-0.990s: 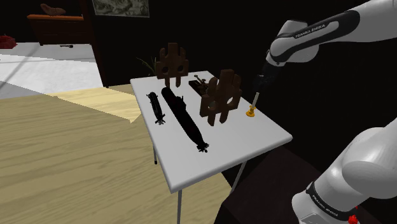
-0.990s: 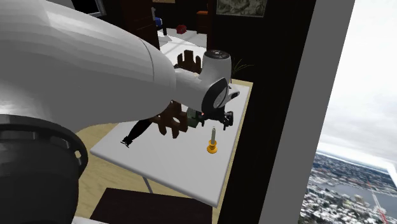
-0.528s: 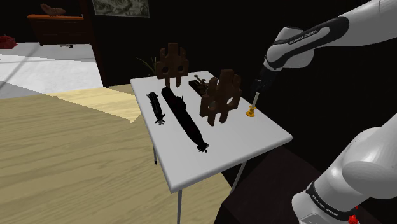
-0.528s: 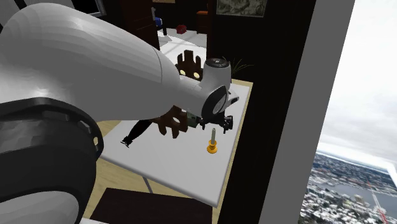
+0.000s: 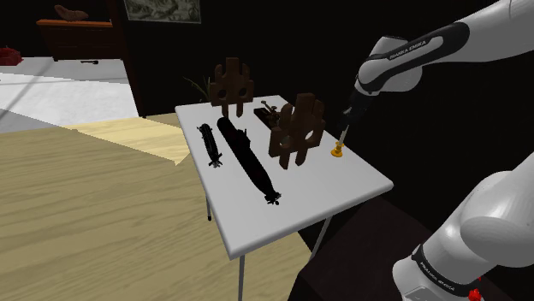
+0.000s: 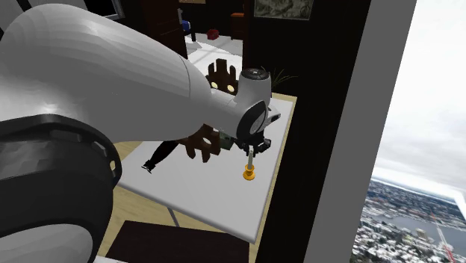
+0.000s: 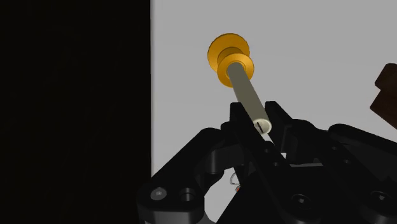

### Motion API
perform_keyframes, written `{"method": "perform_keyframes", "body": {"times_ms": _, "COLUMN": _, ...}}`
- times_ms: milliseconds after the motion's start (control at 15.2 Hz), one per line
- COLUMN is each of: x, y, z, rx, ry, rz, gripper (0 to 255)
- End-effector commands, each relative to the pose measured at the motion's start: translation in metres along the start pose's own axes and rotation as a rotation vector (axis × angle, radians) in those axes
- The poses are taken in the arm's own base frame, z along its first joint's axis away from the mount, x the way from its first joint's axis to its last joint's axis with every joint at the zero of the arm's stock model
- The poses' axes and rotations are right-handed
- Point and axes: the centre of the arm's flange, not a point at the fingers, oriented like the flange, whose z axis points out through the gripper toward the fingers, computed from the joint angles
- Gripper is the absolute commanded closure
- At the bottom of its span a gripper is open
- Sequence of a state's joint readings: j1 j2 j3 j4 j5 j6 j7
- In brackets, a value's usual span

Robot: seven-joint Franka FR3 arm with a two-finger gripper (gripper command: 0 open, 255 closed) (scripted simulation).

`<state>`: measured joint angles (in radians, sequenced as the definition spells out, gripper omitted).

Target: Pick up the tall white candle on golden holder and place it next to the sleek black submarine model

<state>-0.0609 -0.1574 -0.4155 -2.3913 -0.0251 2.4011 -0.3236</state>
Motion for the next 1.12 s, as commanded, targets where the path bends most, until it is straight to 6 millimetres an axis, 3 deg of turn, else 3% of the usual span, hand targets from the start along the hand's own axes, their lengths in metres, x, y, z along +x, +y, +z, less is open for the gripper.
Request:
{"method": "perform_keyframes", "body": {"times_ms": 0, "x": 0.0, "y": 0.0, "z": 0.0, "rx": 0.0, "ry": 0.0, "rz": 0.0, "gripper": 255}}
{"method": "perform_keyframes", "body": {"times_ms": 396, "x": 0.0, "y": 0.0, "z": 0.0, "rx": 0.0, "ry": 0.0, "rz": 0.0, "gripper": 255}}
{"method": "perform_keyframes", "body": {"times_ms": 1056, "x": 0.008, "y": 0.0, "z": -0.052, "rx": 0.0, "ry": 0.0, "rz": 0.0, "gripper": 255}}
